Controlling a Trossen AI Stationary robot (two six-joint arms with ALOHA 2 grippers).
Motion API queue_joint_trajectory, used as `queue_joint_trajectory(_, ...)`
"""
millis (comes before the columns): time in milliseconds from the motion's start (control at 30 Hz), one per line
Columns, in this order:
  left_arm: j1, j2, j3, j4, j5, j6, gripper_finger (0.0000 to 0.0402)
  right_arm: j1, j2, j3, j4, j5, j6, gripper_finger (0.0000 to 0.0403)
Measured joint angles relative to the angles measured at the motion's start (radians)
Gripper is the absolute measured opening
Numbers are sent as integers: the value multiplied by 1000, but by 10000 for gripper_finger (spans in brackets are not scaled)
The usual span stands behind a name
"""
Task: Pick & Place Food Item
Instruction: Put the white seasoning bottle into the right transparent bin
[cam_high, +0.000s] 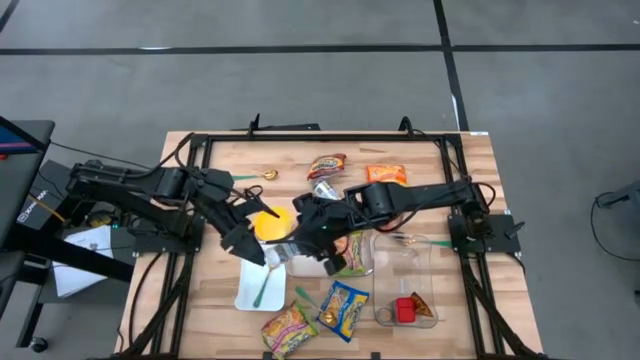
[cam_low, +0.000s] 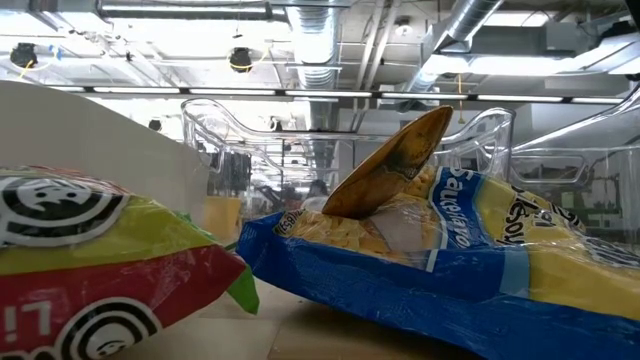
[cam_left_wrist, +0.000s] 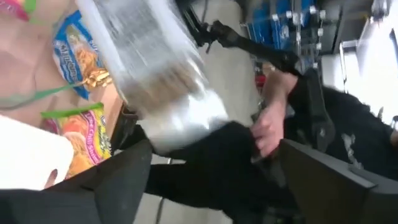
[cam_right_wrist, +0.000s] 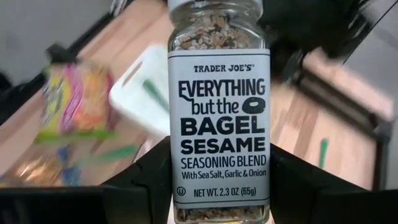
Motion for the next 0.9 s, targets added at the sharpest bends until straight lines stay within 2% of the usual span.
queue_joint_trajectory(133,-2,-2,1,-6,12,104,369,-11,-14,-2,-126,-27,55,188)
queue_joint_trajectory(233,-1,-2,1,-6,1,210,369,-27,-34,-1,-191,-91,119,188)
queue_joint_trajectory(367,-1,-1,1,-5,-68,349,359,-51,-63,0,-283,-195,197,188)
queue_joint_trajectory(533,-1,-1,1,0,-218,495,348,-78,-118,-1,-330,-311,275,188)
queue_joint_trajectory(767,-1,-1,1,24,-396,667,337,-97,-198,-1,-370,-329,376,188)
queue_joint_trajectory(900,-1,-1,1,131,-511,761,326,-97,-250,0,-349,-308,429,188)
